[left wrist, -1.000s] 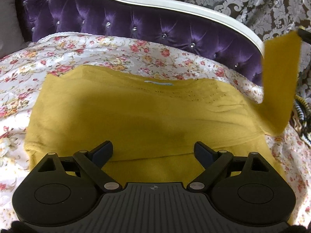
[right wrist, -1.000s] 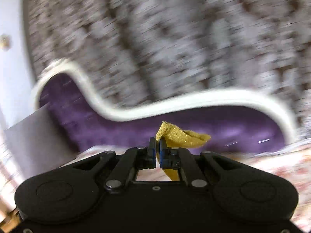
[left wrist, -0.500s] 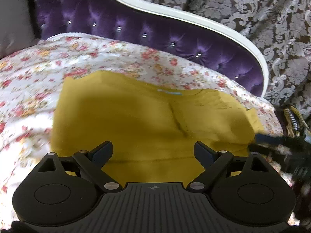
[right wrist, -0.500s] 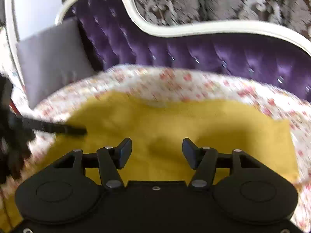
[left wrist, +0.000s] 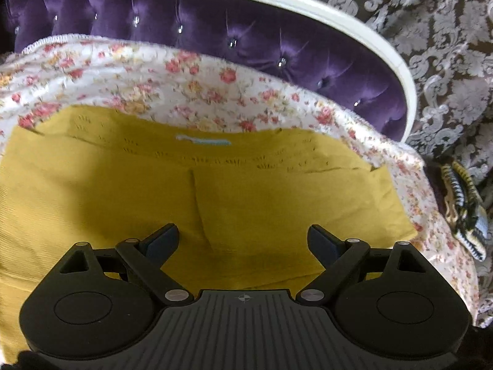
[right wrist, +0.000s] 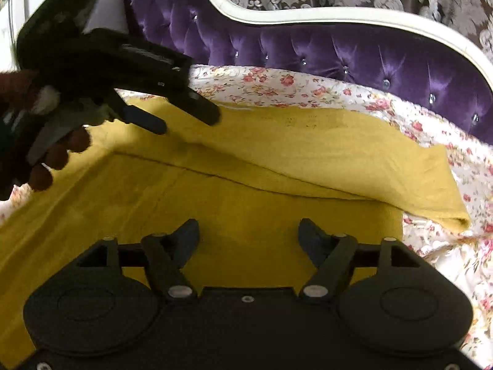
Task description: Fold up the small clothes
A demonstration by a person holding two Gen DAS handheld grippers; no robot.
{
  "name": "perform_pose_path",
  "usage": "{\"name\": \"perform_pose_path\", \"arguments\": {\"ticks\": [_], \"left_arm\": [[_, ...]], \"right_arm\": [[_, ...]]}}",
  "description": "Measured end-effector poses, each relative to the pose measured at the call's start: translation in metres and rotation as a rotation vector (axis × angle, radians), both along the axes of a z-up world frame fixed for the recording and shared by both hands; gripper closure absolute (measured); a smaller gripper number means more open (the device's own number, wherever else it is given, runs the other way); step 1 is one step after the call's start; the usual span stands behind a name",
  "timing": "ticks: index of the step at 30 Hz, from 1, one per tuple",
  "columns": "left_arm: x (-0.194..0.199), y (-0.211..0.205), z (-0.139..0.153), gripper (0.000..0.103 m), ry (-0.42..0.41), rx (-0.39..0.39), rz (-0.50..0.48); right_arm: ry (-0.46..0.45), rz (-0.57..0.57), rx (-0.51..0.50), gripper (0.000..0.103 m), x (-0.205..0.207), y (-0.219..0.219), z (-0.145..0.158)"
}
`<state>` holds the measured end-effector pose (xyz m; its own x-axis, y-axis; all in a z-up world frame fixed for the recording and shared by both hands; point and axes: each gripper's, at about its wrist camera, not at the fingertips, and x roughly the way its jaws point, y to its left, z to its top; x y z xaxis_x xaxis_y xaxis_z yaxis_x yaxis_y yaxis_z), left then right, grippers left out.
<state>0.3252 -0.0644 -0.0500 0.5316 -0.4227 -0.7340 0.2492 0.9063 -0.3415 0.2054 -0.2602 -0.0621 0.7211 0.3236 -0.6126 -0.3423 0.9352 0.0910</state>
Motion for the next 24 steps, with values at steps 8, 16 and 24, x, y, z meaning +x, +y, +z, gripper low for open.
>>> {"name": "perform_pose_path", "arguments": {"ticks": [8, 16, 24], "left_arm": [[0.0, -0.015, -0.009, 0.009, 0.0, 0.09, -0.022], [0.0, -0.024, -0.009, 0.008, 0.001, 0.129, 0.0], [-0.015, -0.059, -0.016, 0.008, -0.083, 0.318, 0.075]], "right_arm": [[0.021, 0.031, -0.031, 0.001, -0.002, 0.009, -0.007], [0.02, 0.033, -0.032, 0.001, -0.002, 0.008, -0.01], [0.02, 0.03, -0.031, 0.0, -0.003, 0.009, -0.01]]}}
